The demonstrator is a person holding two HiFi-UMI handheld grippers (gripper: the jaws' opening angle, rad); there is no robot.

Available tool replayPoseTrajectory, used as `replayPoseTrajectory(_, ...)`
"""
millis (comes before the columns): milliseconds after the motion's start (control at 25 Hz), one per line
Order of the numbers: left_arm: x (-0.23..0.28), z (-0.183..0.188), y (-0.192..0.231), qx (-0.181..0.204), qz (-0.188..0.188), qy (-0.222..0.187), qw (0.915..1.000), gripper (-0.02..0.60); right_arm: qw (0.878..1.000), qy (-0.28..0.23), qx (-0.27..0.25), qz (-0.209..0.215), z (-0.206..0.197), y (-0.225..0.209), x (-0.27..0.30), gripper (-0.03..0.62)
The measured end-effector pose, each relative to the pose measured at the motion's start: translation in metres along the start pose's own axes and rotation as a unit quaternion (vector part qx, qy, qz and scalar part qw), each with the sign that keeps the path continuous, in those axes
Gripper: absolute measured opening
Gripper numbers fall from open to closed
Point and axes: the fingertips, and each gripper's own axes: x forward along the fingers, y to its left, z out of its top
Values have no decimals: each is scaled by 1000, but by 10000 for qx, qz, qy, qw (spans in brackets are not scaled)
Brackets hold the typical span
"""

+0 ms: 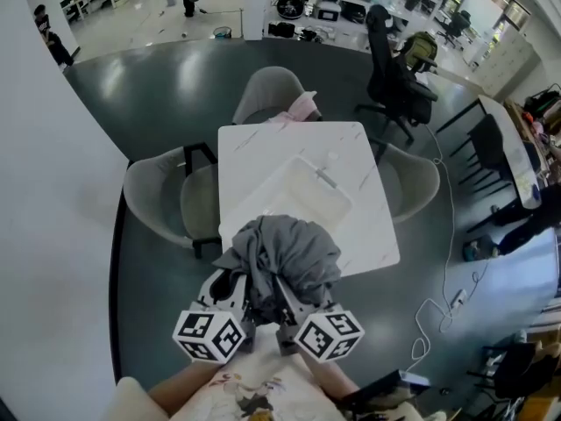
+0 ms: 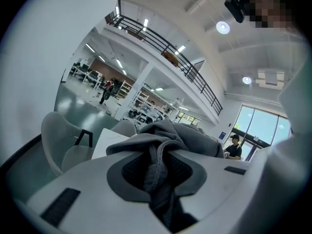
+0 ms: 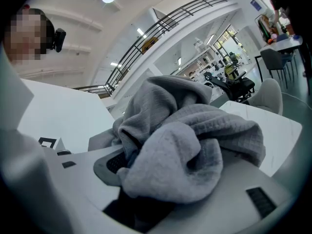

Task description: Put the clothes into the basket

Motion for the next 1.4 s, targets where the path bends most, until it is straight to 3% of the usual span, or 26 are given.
replayPoseTrajectory(560,25,0,30,-15,-10,239,9997,74,9997,54,210,-97,-11,-13,35,249)
replayPoseTrajectory(960,35,1,28,-74,244,270,9993,74,9992,277,277,66,-3,-22,43,250)
replayPoseTrajectory(1400,101,1,45,-415,452,397,9973,74,9970,721,269,72,21,-67,93,252)
